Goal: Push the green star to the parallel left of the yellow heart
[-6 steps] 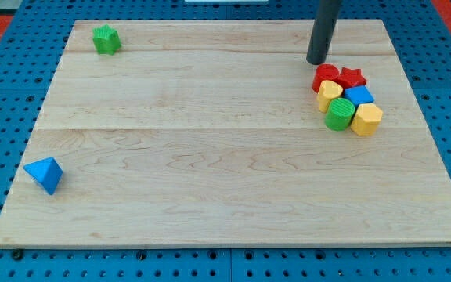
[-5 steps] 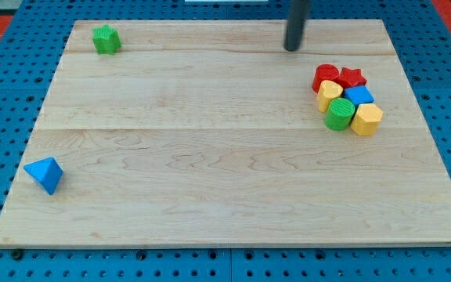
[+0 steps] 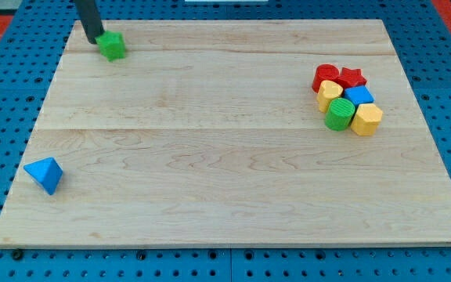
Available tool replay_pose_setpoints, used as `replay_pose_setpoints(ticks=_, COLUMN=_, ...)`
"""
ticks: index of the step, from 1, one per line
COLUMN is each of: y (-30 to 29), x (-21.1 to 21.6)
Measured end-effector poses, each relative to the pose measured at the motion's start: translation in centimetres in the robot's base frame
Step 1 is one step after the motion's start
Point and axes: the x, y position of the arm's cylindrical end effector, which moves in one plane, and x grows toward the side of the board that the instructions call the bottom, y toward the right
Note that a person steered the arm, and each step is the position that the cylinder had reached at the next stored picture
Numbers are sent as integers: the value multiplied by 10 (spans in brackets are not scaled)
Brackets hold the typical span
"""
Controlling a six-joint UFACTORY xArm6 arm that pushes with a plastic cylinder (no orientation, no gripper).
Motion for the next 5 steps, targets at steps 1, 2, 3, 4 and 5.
replay_pose_setpoints(ticks=1, y=64, x=24)
replay_pose_setpoints(ticks=2, y=124, x=57)
replay_pose_setpoints(ticks=3, y=178, x=97)
replay_pose_setpoints(ticks=4, y=215, x=118)
replay_pose_setpoints(ticks=5, y=168, x=125)
